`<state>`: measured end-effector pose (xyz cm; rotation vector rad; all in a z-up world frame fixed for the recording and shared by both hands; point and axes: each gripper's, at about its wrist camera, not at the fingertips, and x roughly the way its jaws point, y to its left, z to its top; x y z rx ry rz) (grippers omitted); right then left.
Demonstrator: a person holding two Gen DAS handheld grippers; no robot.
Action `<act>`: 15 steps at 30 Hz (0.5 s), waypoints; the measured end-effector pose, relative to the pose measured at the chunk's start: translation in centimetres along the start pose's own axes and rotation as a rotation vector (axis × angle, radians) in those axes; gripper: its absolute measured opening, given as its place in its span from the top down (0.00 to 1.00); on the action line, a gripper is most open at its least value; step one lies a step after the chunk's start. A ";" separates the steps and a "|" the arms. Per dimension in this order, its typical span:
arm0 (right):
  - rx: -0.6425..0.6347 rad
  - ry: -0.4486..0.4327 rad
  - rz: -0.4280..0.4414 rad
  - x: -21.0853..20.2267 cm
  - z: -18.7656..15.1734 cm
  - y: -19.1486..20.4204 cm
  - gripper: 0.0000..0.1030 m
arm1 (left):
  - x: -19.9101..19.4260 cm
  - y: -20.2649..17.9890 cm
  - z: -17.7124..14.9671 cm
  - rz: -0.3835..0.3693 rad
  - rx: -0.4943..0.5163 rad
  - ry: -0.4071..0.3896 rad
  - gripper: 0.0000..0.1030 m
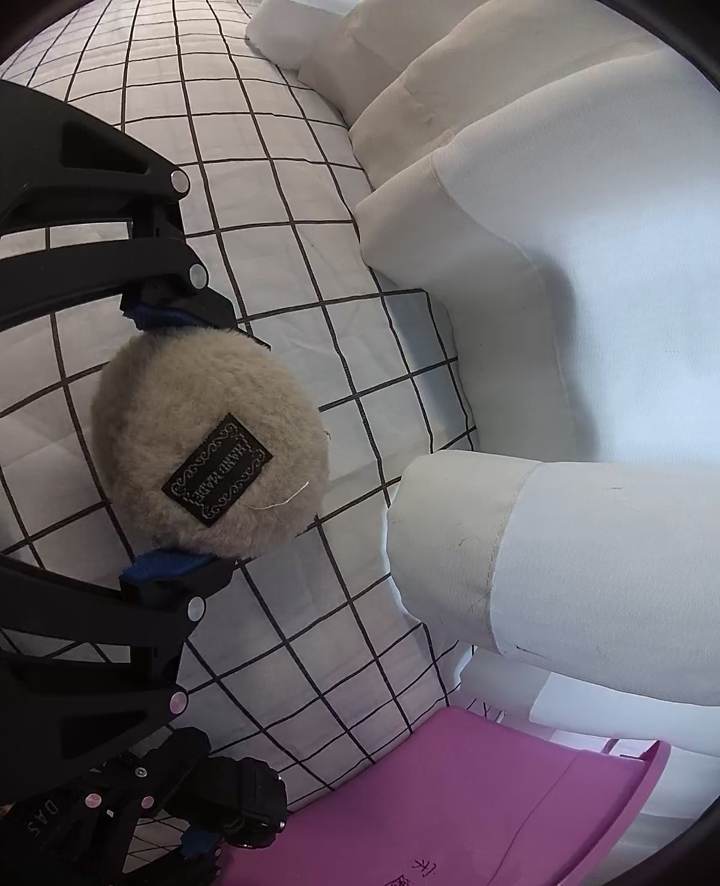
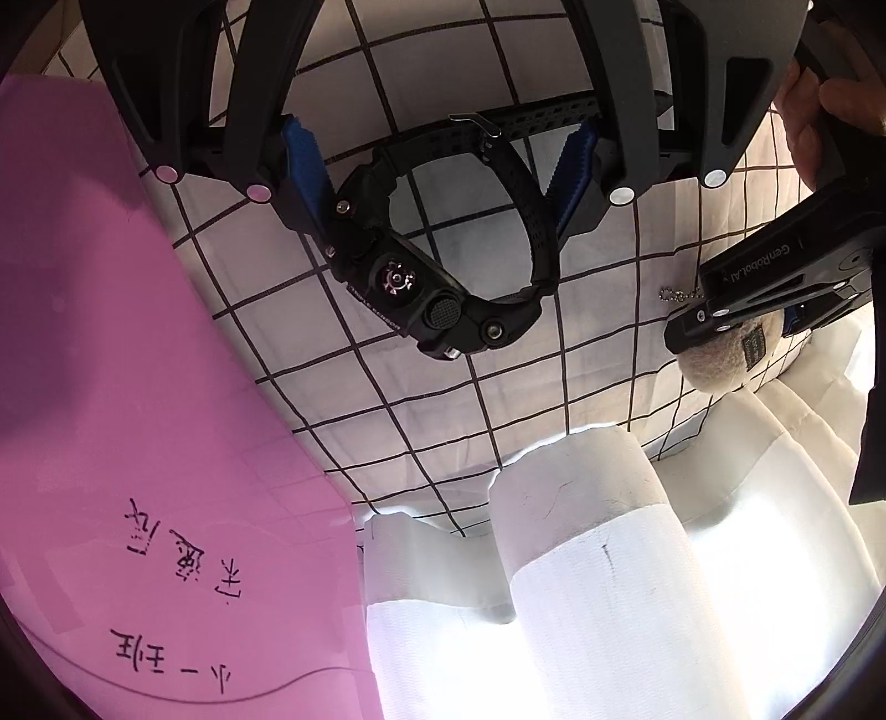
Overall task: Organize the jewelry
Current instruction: 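Carry the pom-pom with the left tool while the right tool carries the watch to the tub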
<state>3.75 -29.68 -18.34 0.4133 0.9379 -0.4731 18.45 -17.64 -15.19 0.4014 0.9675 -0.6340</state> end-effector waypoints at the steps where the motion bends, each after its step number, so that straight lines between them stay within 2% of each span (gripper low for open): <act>1: -0.008 -0.001 0.005 -0.3 -0.2 0.4 0.36 | -0.6 0.0 -0.4 0.005 0.002 -0.007 0.43; 5: -0.043 -0.009 0.030 -1.6 -0.6 1.4 0.36 | -3.2 0.9 -1.7 0.015 -0.004 -0.022 0.43; 15: -0.148 -0.093 0.092 -9.3 -0.9 3.5 0.36 | -10.8 2.9 -4.2 0.047 -0.048 -0.096 0.43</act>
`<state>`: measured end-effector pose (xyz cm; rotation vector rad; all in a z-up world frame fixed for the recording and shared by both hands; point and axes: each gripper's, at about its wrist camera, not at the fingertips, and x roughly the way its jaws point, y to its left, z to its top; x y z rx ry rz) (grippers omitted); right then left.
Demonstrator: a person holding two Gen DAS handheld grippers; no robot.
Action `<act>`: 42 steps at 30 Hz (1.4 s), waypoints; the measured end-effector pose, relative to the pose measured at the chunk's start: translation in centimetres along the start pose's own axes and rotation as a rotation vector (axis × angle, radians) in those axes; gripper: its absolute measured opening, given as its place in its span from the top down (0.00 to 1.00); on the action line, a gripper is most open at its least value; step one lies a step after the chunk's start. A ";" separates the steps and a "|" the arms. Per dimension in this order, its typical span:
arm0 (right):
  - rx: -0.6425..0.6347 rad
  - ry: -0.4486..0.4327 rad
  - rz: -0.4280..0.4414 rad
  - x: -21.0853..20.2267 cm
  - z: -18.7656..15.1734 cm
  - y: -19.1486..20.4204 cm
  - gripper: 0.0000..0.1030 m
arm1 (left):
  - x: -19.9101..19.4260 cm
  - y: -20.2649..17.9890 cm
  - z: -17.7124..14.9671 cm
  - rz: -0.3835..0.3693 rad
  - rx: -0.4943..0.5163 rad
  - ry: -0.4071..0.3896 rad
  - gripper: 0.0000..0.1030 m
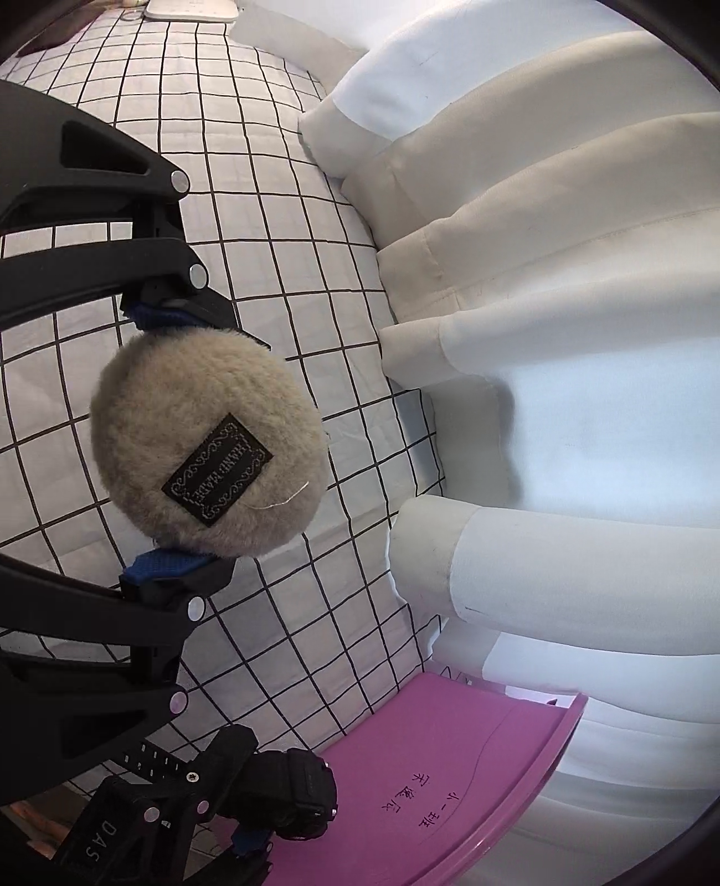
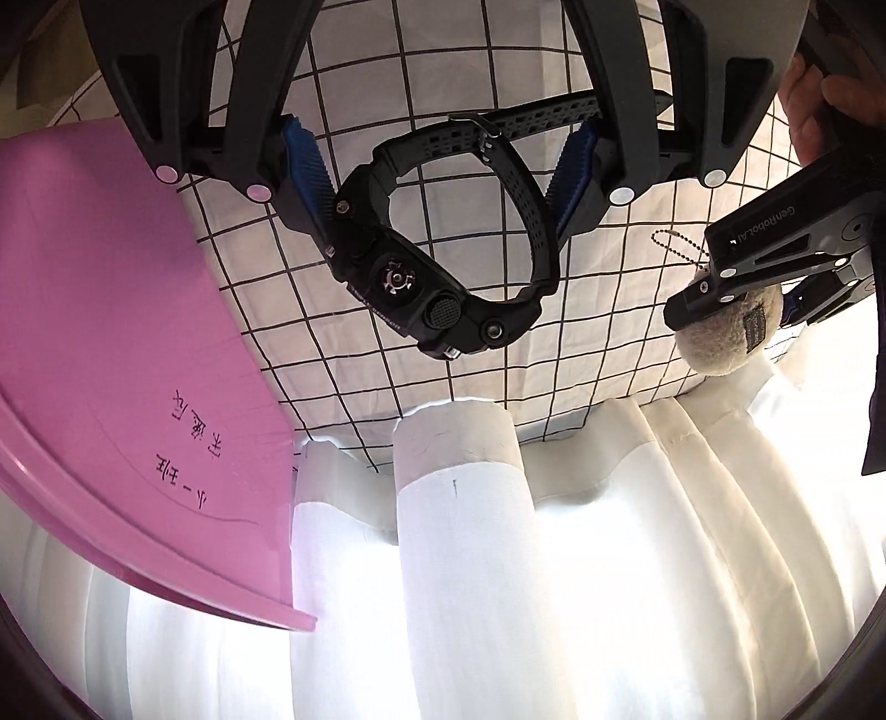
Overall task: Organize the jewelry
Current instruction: 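Carry the pom-pom with the left tool while the right tool carries the watch to the tub, then open the left tool over the tub while the right tool releases the watch inside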
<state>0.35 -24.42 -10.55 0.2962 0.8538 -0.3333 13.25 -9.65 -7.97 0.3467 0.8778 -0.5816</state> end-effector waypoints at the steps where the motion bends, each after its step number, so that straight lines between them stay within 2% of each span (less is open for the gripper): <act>1: -0.011 -0.012 0.006 -1.2 0.1 0.3 0.36 | -0.7 0.2 0.1 0.007 0.000 -0.012 0.43; 5: -0.048 -0.073 0.028 -4.4 1.5 0.9 0.36 | -4.3 0.7 1.1 0.051 0.001 -0.059 0.43; 10: -0.078 -0.164 0.045 -9.0 3.3 0.6 0.36 | -8.7 -0.5 3.7 0.040 -0.008 -0.142 0.43; 15: -0.084 -0.255 0.030 -13.3 5.0 -1.7 0.36 | -12.0 -4.2 6.8 0.004 0.015 -0.244 0.43; 22: -0.044 -0.336 -0.059 -17.7 6.8 -7.6 0.36 | -14.3 -11.4 10.3 -0.088 0.072 -0.326 0.43; 25: -0.010 -0.324 -0.098 -18.3 7.2 -10.9 0.36 | -13.9 -14.7 11.3 -0.143 0.092 -0.312 0.43; 31: 0.057 -0.281 -0.159 -18.3 7.3 -16.7 0.36 | -11.4 -21.2 12.6 -0.186 0.132 -0.236 0.43; 37: 0.120 -0.193 -0.175 -16.2 6.9 -21.3 0.36 | -7.4 -26.0 12.9 -0.184 0.135 -0.110 0.43; 42: 0.149 -0.116 -0.173 -13.6 7.0 -23.7 0.36 | -5.2 -27.7 13.2 -0.157 0.133 -0.053 0.41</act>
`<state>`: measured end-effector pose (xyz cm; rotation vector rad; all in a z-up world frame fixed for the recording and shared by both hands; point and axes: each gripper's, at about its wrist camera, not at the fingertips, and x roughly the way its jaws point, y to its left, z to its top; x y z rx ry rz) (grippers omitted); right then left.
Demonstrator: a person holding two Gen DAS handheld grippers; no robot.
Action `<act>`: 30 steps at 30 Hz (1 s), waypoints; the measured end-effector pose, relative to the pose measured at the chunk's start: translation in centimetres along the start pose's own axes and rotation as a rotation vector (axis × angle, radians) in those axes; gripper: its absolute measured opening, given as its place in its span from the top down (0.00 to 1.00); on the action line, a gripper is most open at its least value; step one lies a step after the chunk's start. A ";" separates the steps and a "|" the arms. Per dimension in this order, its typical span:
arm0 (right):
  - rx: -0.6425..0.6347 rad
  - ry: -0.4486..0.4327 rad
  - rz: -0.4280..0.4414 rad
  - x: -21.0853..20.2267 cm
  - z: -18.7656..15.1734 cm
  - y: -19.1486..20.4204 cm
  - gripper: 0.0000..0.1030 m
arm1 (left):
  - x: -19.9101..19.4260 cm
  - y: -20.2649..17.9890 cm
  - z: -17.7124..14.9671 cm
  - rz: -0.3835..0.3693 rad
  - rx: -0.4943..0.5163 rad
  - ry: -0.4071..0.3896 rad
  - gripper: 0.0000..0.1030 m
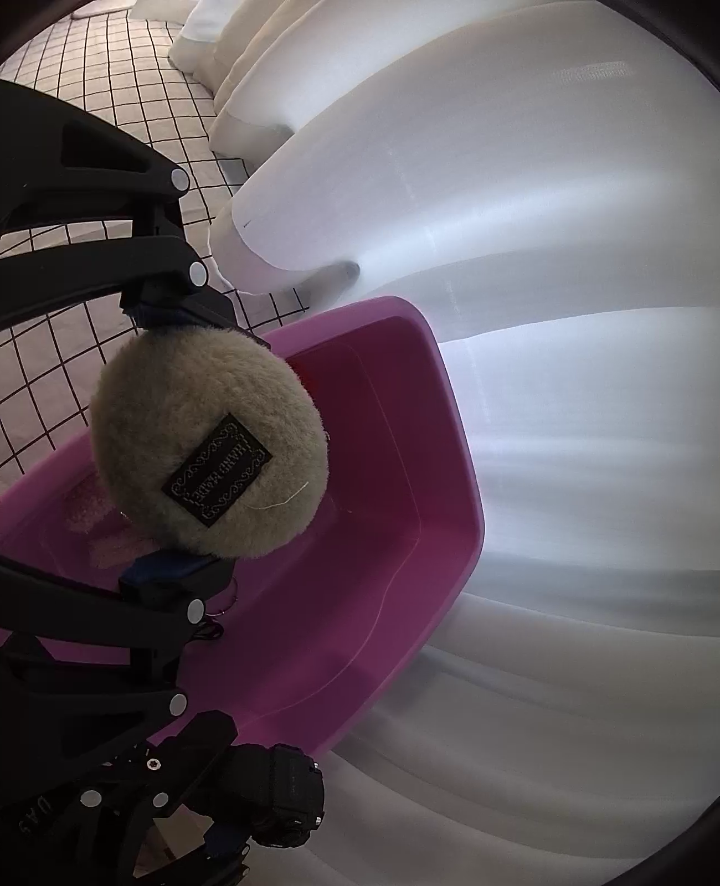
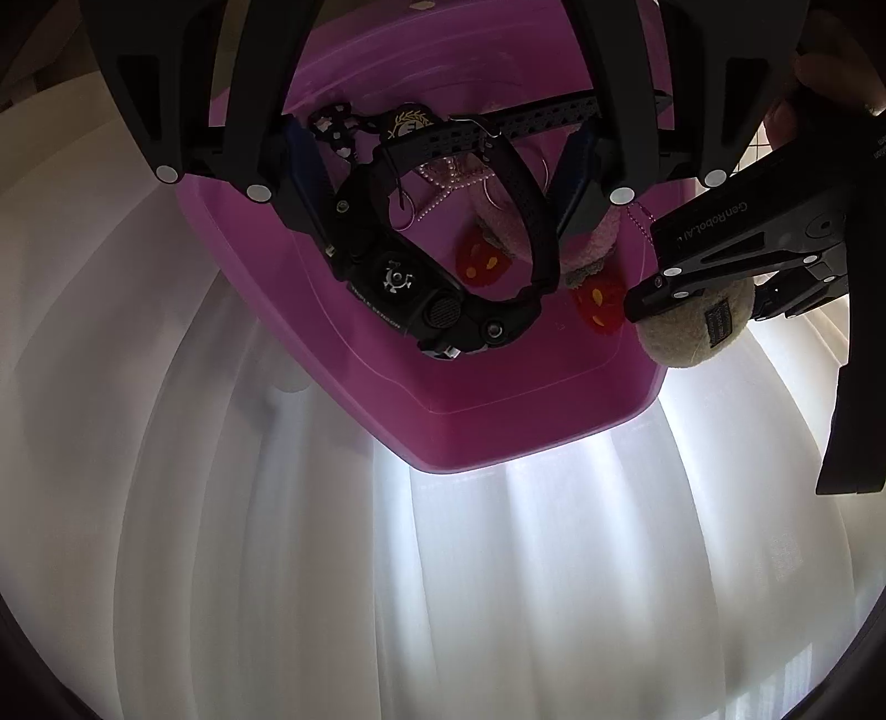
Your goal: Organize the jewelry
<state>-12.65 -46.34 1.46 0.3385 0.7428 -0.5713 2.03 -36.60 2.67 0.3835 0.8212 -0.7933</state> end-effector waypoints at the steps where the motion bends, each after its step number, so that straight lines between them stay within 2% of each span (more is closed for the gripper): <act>1: -0.003 0.015 -0.005 0.5 0.0 -0.2 0.36 | 0.9 -0.4 0.2 -0.002 0.003 0.011 0.40; 3: -0.008 0.031 -0.020 1.0 -0.1 -0.3 0.36 | 1.7 -0.9 0.3 0.002 0.011 0.024 0.37; 6: -0.009 0.028 -0.032 1.1 0.1 -0.5 0.35 | 2.1 -1.4 0.3 0.019 0.023 0.026 0.19; 8: -0.005 0.014 -0.033 1.0 0.4 -0.8 0.35 | 2.1 -1.6 0.3 0.024 0.021 0.023 0.18; 10: -0.002 0.011 -0.028 1.0 0.6 -0.8 0.35 | 2.2 -1.6 0.3 0.029 0.013 0.036 0.12; 19: 0.020 0.003 -0.013 0.7 0.5 -1.1 0.35 | 1.6 -0.5 0.0 0.061 -0.035 0.060 0.06; 30: 0.016 -0.013 0.016 -1.4 -0.7 -0.2 0.35 | -2.4 0.3 -0.3 0.128 -0.067 0.011 0.06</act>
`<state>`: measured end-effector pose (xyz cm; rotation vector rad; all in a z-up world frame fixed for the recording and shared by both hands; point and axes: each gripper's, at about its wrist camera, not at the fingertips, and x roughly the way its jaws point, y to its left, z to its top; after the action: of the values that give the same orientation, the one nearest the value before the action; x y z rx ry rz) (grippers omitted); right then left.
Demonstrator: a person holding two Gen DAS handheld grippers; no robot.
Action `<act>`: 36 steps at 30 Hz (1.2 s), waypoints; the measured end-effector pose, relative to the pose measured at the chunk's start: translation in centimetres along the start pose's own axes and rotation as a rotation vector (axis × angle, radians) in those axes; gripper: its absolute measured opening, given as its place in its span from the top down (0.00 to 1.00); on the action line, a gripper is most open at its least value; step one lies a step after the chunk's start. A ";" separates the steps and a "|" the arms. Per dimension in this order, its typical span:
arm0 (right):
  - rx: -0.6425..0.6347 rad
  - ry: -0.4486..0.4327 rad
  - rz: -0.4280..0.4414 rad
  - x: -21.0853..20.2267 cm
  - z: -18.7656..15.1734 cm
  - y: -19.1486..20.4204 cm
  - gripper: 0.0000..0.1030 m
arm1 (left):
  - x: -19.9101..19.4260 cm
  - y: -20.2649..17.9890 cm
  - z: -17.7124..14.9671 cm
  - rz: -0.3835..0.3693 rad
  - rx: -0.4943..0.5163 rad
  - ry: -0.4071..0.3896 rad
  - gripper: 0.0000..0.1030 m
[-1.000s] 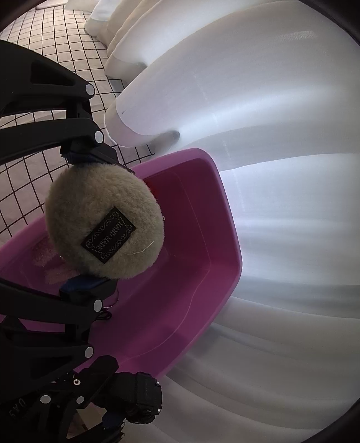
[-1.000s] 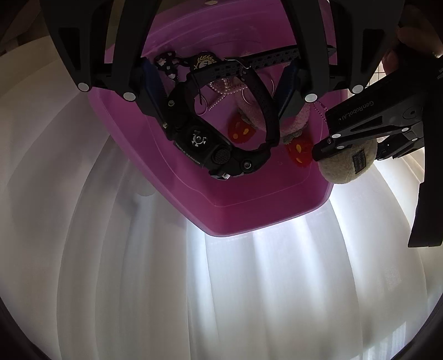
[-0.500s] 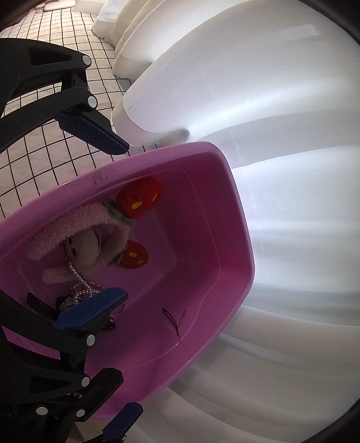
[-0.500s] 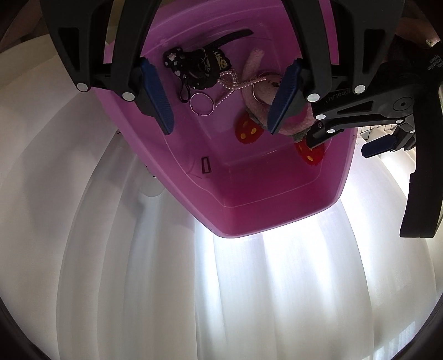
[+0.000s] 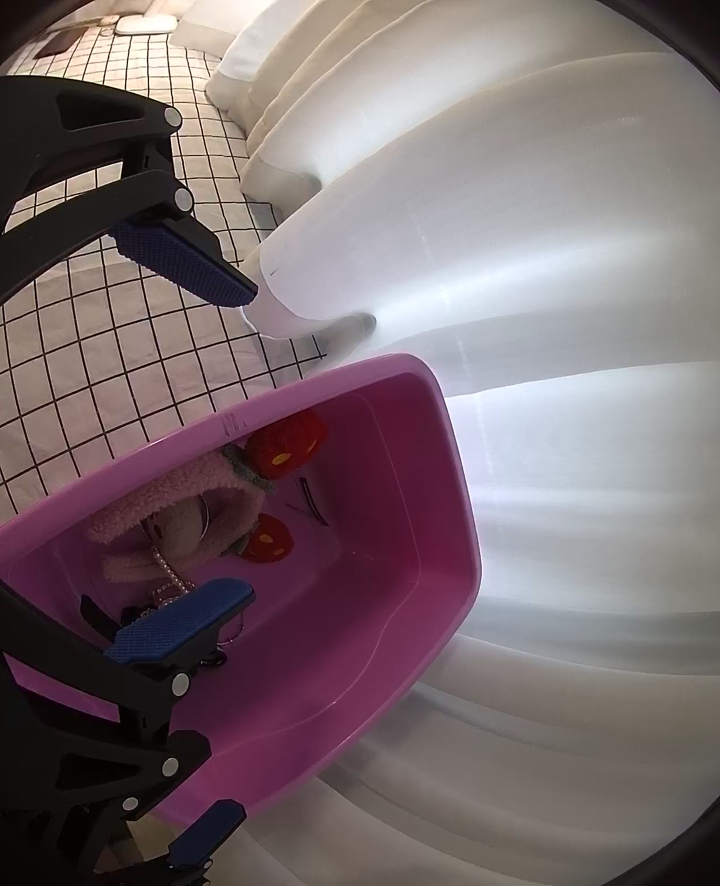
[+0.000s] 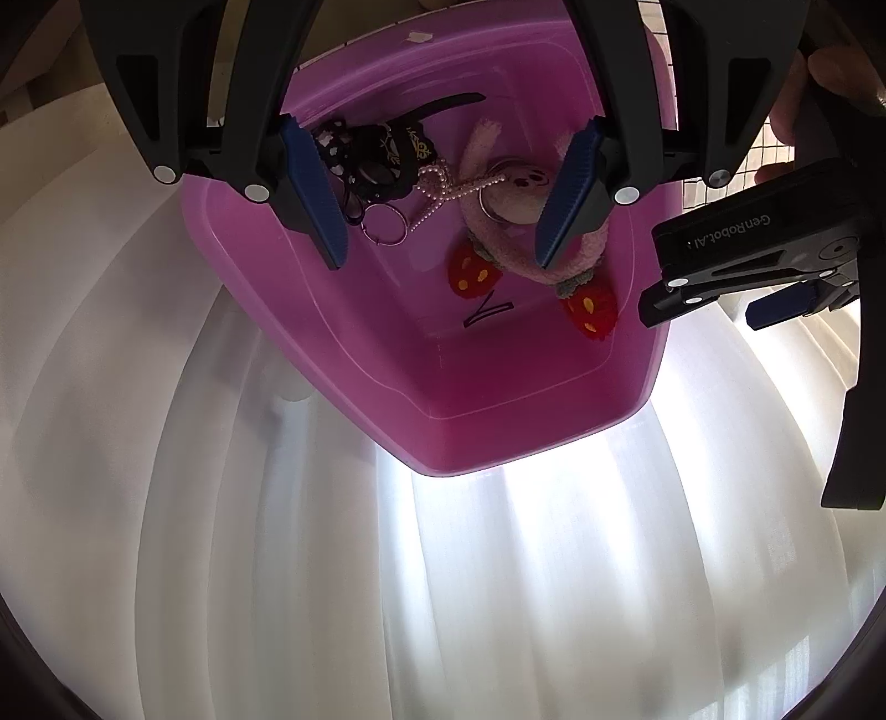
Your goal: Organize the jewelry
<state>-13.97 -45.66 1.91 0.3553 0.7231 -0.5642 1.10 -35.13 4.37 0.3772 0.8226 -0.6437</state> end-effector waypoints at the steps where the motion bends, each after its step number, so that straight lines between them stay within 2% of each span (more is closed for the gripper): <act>1: -0.003 -0.001 0.001 -0.1 -0.1 0.1 0.35 | -0.4 0.2 0.0 -0.003 -0.007 -0.004 0.06; 11: -0.024 0.004 0.007 -0.8 -0.7 0.6 0.35 | -2.3 2.3 -0.2 0.004 -0.070 -0.008 0.06; 36: -0.032 -0.005 0.012 -1.2 -0.8 1.2 0.35 | -2.3 4.0 -0.7 0.013 -0.100 0.024 0.06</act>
<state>-14.39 -43.86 2.37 0.3278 0.7239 -0.5413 2.19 -30.88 5.94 0.3000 0.8711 -0.5841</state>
